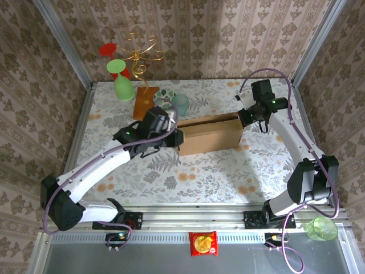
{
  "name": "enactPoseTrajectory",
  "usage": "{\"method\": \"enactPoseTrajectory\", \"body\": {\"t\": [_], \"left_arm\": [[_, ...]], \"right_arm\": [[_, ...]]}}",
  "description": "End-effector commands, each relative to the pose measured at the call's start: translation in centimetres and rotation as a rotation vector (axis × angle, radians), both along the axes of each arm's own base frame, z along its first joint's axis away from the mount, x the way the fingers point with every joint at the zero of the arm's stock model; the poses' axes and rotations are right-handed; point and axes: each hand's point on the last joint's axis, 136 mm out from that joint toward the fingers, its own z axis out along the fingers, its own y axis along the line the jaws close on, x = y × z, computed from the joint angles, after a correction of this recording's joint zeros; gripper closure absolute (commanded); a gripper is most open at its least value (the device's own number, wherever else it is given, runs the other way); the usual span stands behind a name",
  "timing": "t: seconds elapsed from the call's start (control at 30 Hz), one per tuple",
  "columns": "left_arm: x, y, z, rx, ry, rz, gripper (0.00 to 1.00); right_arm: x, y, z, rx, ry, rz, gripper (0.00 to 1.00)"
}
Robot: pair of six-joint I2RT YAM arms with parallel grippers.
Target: Fold the paper box
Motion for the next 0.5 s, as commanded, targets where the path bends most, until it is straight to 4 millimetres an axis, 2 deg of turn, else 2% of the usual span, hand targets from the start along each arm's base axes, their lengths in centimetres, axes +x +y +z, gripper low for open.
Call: {"method": "enactPoseTrajectory", "body": {"t": [0.0,0.23,0.47], "left_arm": [[-1.5,-1.8,-0.6,0.104,-0.086,-0.14,0.72],[0.1,-6.4,-3.2,0.132,-0.123,-0.18,0.69],[2.8,-8.1,-4.5,0.219,-0.168,-0.142,0.68]], "right_arm": [[-0.7,0.3,0.2,0.004,-0.001,0.01,1.0],[-0.8,0.6,0.4,0.017,0.001,0.021,1.0],[-1.0,0.9,0.8,0.035,0.014,0.029,1.0]]}}
